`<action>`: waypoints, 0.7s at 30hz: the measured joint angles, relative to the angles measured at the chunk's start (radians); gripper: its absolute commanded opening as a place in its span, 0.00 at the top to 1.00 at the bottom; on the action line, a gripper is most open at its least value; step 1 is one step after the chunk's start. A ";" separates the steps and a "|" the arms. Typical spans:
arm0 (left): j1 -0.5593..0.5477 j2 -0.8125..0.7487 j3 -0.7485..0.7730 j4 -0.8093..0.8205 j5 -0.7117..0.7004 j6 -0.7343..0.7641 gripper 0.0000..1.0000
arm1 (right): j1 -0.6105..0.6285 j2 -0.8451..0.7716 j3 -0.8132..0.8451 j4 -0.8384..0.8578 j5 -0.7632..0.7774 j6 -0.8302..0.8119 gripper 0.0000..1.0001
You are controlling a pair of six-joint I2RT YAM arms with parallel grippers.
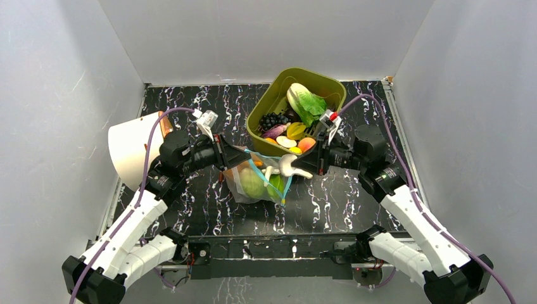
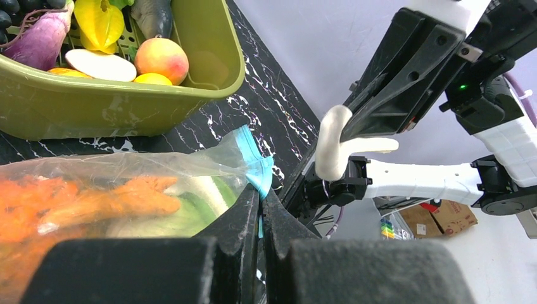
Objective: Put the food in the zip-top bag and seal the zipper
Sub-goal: Place the fake vegetable in the zipper food storage bag.
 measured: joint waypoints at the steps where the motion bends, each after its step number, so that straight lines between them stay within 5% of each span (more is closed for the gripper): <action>1: 0.000 0.000 0.000 0.002 0.000 -0.002 1.00 | 0.003 0.000 -0.008 0.002 -0.008 0.000 1.00; 21: 0.000 0.002 -0.012 0.053 0.029 -0.048 1.00 | 0.162 0.097 -0.064 0.097 0.107 -0.003 1.00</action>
